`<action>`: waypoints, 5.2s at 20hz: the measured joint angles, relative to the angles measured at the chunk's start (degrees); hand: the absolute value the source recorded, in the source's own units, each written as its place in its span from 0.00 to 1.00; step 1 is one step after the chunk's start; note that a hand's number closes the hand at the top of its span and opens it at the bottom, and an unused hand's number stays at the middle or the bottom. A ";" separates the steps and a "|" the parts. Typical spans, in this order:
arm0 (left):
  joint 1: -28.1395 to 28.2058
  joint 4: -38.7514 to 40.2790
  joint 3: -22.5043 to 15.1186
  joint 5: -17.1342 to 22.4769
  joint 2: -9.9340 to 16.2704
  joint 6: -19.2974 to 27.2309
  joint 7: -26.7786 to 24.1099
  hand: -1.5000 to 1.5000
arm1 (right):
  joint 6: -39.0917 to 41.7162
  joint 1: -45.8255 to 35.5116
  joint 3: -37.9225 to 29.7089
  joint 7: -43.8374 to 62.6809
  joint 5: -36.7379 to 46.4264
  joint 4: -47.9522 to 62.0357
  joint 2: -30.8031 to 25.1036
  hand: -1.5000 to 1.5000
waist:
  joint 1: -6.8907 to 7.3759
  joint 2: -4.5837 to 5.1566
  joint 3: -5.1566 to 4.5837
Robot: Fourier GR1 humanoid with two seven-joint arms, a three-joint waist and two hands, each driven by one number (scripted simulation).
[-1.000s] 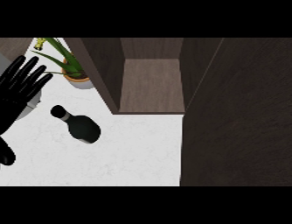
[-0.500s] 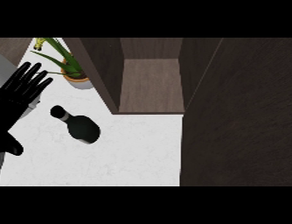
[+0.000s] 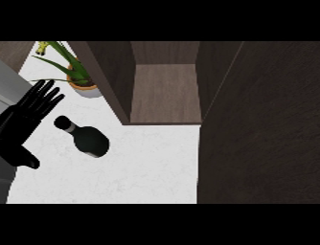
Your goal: Pick up the wine, place it into the cabinet and close the cabinet
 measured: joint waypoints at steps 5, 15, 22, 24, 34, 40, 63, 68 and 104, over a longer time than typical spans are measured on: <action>-1.51 7.28 -0.63 -6.77 0.61 -1.24 -7.58 0.00 | -0.06 0.07 1.23 -0.08 0.91 -0.02 0.84 0.00 | 0.03 -0.01 0.01; -5.51 20.64 -2.54 -15.04 1.58 0.87 -16.45 0.00 | 0.09 -0.16 1.60 0.21 1.16 -0.07 1.10 0.00 | -0.20 0.07 -0.02; -7.08 27.25 -4.79 -18.98 0.75 3.14 -21.26 0.00 | 0.04 -0.57 0.62 0.44 0.78 -0.02 0.86 0.00 | -0.31 0.11 -0.05; -7.54 29.14 -5.53 -20.22 0.67 3.83 -22.84 0.00 | -0.23 -1.14 1.14 0.78 1.04 0.03 1.07 0.00 | -0.38 0.16 -0.06; -10.25 37.11 -8.32 -24.43 -0.96 7.64 -29.28 0.00 | 0.39 -1.84 -0.23 0.60 0.10 0.40 0.28 0.00 | -0.79 0.32 -0.11; -11.07 40.90 -8.64 -24.76 -2.11 8.68 -31.32 0.00 | 0.11 -2.05 0.45 0.54 1.06 0.32 0.59 0.00 | -0.95 0.42 -0.14; -11.55 44.72 -9.35 -23.04 -3.83 5.02 -31.77 1.00 | 1.37 -1.32 -0.48 -1.61 1.31 1.43 0.58 0.00 | -1.30 0.57 -0.18; -11.15 43.63 -10.37 -23.75 -3.49 5.86 -33.71 1.00 | 1.33 -0.96 -0.97 -1.05 0.86 0.54 0.28 0.00 | -1.39 0.49 -0.09; 35.77 -32.98 -25.69 -5.49 -19.36 34.92 -19.33 1.00 | 2.26 0.89 -1.58 -3.66 2.20 3.75 1.49 0.00 | 0.74 -0.21 0.10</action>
